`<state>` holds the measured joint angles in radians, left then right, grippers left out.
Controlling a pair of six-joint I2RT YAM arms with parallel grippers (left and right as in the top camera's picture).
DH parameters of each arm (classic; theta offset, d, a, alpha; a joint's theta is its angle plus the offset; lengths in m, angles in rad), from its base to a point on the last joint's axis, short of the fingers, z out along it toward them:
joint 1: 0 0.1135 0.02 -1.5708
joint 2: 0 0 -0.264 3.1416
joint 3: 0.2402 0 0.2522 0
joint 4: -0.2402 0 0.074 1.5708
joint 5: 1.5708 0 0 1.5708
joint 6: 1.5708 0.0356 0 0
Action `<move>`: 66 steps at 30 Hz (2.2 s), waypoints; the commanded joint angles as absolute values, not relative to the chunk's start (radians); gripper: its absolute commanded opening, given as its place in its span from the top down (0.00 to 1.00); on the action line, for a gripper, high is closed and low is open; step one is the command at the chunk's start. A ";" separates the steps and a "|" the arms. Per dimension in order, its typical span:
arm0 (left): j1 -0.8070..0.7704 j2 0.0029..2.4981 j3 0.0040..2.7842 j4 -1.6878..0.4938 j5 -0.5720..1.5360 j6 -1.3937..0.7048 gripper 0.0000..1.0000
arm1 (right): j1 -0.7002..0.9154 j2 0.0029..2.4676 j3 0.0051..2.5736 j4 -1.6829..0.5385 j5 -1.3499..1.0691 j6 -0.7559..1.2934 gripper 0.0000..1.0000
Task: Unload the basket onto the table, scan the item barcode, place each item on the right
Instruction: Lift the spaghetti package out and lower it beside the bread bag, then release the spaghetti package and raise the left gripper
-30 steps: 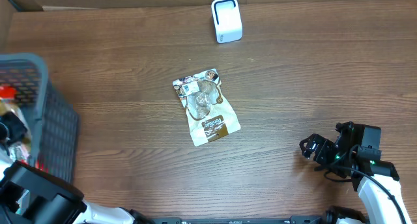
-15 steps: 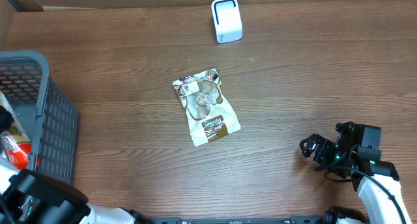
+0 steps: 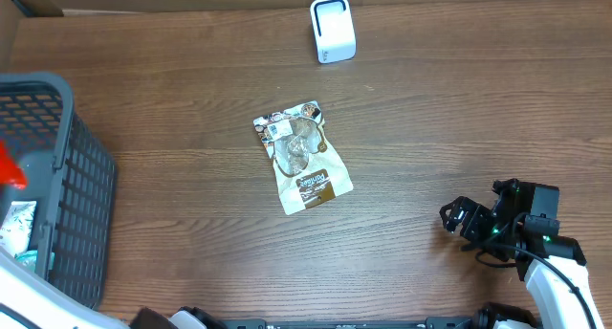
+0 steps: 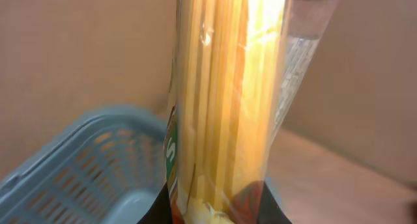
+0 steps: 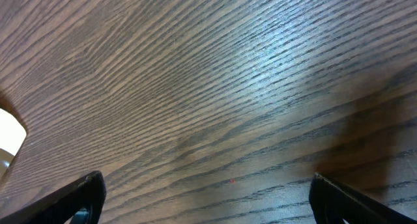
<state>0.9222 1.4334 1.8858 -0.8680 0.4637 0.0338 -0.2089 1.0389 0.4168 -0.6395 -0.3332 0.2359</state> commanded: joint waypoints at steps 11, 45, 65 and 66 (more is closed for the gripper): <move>0.653 1.370 1.893 -1.048 0.891 -0.012 0.96 | -0.205 1.039 0.416 -0.634 -0.330 0.240 0.00; 0.168 1.382 1.434 -1.165 0.340 -0.220 0.96 | -0.205 1.039 0.416 -0.634 -0.330 0.240 0.00; -0.004 1.502 1.177 -0.986 -0.079 -0.358 0.96 | -0.205 1.039 0.416 -0.634 -0.330 0.240 0.00; -0.006 1.520 1.177 -0.980 -0.078 -0.347 0.96 | -0.205 1.039 0.415 -0.634 -0.330 0.240 0.00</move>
